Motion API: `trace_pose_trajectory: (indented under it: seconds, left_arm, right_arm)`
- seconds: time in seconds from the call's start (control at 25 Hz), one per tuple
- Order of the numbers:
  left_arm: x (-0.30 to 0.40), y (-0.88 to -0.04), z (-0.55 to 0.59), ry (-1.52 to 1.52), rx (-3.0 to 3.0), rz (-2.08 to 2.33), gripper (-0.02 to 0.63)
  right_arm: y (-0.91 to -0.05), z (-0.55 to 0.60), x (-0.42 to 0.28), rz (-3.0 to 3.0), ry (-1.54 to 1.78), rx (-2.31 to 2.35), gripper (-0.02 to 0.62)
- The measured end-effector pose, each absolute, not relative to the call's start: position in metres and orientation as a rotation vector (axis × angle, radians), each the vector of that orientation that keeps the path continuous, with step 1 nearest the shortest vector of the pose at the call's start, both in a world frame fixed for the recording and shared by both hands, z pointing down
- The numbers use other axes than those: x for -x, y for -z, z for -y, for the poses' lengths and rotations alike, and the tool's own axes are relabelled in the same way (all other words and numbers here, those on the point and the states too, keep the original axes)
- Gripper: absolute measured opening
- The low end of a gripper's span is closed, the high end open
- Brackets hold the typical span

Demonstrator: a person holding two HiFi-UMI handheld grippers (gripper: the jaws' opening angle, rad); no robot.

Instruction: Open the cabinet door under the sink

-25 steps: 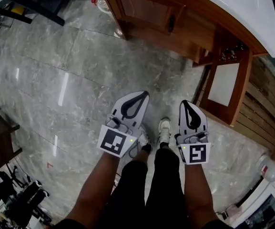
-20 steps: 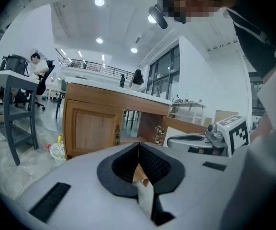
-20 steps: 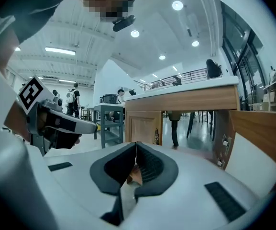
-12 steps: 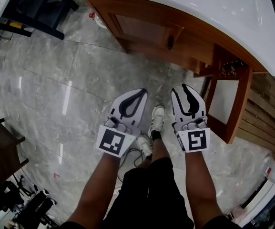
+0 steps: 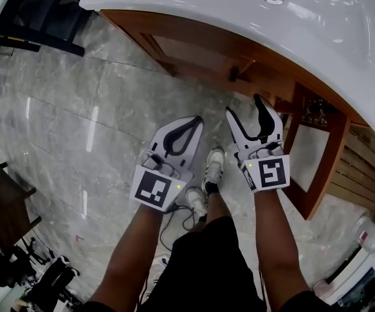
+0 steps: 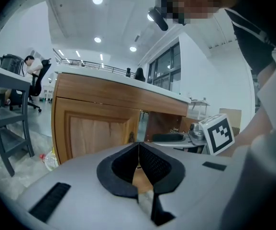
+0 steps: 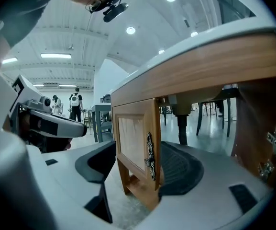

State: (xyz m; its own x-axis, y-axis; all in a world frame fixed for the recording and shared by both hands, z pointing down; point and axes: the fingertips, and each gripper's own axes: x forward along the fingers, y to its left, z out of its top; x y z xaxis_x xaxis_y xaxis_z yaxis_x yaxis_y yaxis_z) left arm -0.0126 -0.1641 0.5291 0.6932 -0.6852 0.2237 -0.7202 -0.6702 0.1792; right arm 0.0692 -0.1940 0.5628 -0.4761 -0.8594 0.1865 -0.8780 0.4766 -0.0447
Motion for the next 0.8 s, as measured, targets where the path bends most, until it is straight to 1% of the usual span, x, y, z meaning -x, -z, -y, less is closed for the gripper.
trace_pose_trajectory:
  seconds: [0.2, 0.52, 0.8]
  left_arm:
    - [0.011, -0.546, 0.181, -0.229, -2.651, 1.117, 0.023]
    - [0.014, -0.565, 0.200, -0.263, -2.616, 1.142, 0.023]
    - [0.024, -0.560, 0.210, -0.267, -2.608, 1.172, 0.023]
  right_arm:
    - [-0.584, 0.218, -0.066, 2.583, -0.222, -1.466, 0.295]
    - [-0.597, 0.253, -0.061, 2.633, -0.254, -1.393, 0.354]
    - [-0.603, 0.272, -0.050, 2.663, -0.247, -1.310, 0.370]
